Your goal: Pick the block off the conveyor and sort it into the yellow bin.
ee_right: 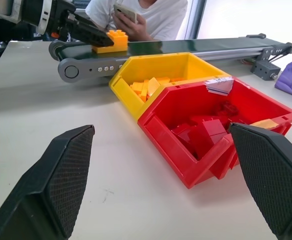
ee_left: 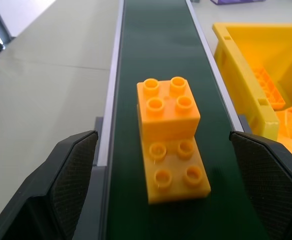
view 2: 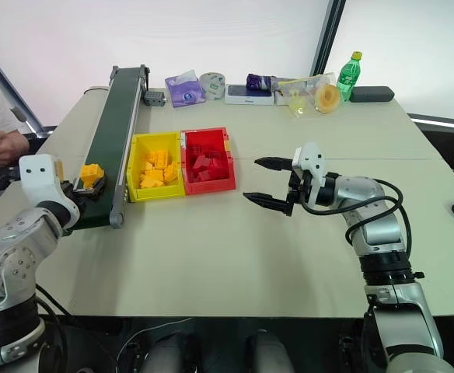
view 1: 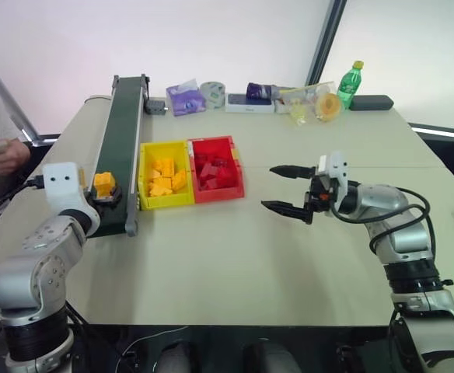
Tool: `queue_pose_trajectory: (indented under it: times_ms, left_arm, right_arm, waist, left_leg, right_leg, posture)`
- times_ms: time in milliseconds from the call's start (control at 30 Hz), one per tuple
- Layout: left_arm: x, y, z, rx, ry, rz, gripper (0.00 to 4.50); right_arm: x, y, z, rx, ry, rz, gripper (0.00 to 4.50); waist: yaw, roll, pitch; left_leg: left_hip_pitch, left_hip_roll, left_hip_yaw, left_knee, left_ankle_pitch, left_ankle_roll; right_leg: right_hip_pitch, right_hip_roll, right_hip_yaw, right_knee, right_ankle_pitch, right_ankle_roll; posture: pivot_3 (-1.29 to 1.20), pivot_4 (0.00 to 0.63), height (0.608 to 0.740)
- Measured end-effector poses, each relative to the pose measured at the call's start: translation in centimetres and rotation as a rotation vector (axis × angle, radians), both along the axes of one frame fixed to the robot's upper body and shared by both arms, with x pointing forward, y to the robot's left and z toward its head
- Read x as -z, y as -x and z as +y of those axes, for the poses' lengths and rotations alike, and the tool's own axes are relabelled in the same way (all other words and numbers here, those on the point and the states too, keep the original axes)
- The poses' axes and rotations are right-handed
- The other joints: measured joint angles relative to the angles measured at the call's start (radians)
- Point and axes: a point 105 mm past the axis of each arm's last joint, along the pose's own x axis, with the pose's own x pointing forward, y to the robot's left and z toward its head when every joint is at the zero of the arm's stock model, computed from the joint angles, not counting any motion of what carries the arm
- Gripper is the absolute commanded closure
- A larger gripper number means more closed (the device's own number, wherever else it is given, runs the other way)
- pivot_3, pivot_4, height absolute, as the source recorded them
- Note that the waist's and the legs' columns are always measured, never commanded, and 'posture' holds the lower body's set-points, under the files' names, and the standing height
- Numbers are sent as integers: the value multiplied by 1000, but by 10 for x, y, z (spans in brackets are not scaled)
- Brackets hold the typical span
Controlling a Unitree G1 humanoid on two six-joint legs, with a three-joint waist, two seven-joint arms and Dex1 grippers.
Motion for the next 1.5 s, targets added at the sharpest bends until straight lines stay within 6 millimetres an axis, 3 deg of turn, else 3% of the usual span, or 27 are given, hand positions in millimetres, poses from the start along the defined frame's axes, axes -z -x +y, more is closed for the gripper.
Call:
queue_pose_trajectory:
  times_ms: [167,400,567,667,900,1033,1133,1333,1500]
  left_arm:
    - [2,0,-1,3,7,11,3242]
    - [-2,-2,-5,10,40,-17,3223]
    - [-39,-11,-24,106,42,-157,3223]
    - [-47,-18,-41,193,46,-179,3223]
    - [-37,-53,-60,210,48,-140,3223]
    - [-14,-68,-73,225,92,-92,1299]
    - [-14,-70,-73,217,80,-106,57]
    - [-27,-67,-60,194,82,-166,57]
    - [-51,-48,-43,252,17,-237,57]
  right_arm:
    - [1,1,0,1,0,5,0]
    - [1,1,0,1,0,5,0]
    - [1,1,0,1,0,4,0]
    - [1,0,0,3,-1,4,0]
    - [1,0,1,9,-11,2,0]
    - [1,1,1,16,-11,-5,0]
    - [1,2,1,18,-12,-7,0]
    - [1,3,1,21,-24,-4,0]
    - [1,3,2,17,-26,-4,0]
  waist:
    - [0,0,0]
    - [2,0,0]
    - [1,0,0]
    - [1,0,0]
    - [2,0,0]
    - [2,0,0]
    - [-1,0,0]
    - [1,0,0]
    - [-1,0,0]
  left_leg:
    - [0,0,0,0,0,0]
    - [0,0,0,0,0,0]
    - [0,0,0,0,0,0]
    - [0,0,0,0,0,0]
    - [0,-1,0,0,0,0]
    - [0,-1,0,1,0,0]
    - [0,-1,0,0,0,0]
    - [0,-1,0,1,0,0]
    - [0,0,0,0,0,0]
  right_leg:
    - [0,0,0,0,0,0]
    - [0,0,0,0,0,0]
    - [0,0,0,0,0,0]
    - [0,0,0,0,0,0]
    - [0,0,0,0,0,0]
    - [0,1,0,0,0,0]
    - [0,1,0,0,0,0]
    - [0,1,0,0,0,0]
    - [0,1,0,0,0,0]
  posture:
    - [0,150,740]
    - [0,150,740]
    - [0,150,740]
    - [0,150,740]
    - [0,150,740]
    - [0,150,740]
    - [0,150,740]
    - [0,150,740]
    - [0,150,740]
